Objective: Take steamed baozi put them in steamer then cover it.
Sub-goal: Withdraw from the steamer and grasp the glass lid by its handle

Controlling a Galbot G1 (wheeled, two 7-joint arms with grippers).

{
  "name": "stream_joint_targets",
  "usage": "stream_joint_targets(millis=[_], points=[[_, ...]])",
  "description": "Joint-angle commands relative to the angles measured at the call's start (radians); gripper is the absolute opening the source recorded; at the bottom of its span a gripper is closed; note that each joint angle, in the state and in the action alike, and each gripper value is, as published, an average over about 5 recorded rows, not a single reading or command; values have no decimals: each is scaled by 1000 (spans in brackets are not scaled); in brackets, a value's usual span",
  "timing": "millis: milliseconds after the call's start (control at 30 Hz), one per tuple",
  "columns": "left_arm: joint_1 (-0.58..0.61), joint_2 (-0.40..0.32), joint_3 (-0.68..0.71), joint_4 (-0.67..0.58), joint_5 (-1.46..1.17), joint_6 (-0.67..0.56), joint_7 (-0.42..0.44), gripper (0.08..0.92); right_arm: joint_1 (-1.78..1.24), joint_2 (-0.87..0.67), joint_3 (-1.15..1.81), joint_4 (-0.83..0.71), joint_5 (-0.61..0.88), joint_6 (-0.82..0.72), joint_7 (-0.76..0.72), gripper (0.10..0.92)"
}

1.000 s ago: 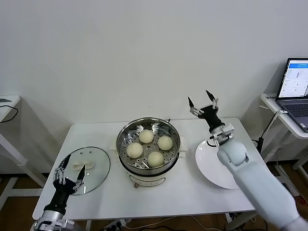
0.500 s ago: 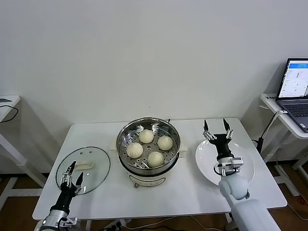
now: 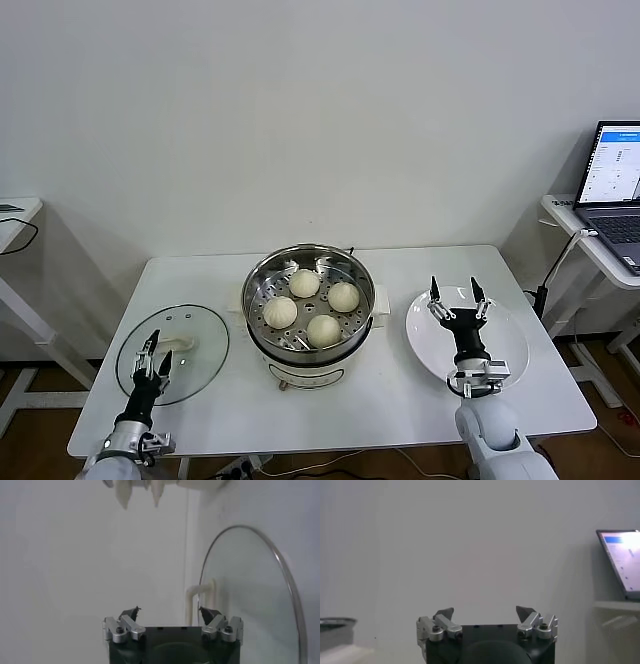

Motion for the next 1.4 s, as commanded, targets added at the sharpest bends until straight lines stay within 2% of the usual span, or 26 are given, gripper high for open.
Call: stream_joint_targets(millis=[33, 1267, 1400], points=[[-75, -11, 4, 71, 38, 9, -22, 823, -43, 19, 24, 5, -10, 9, -4, 823], [-151, -9, 17, 150, 32, 32, 3, 821, -58, 23, 52, 0, -27, 21, -5, 823], [-153, -11, 20, 157, 32, 31, 6, 757, -58, 24, 53, -1, -28, 21, -5, 823]])
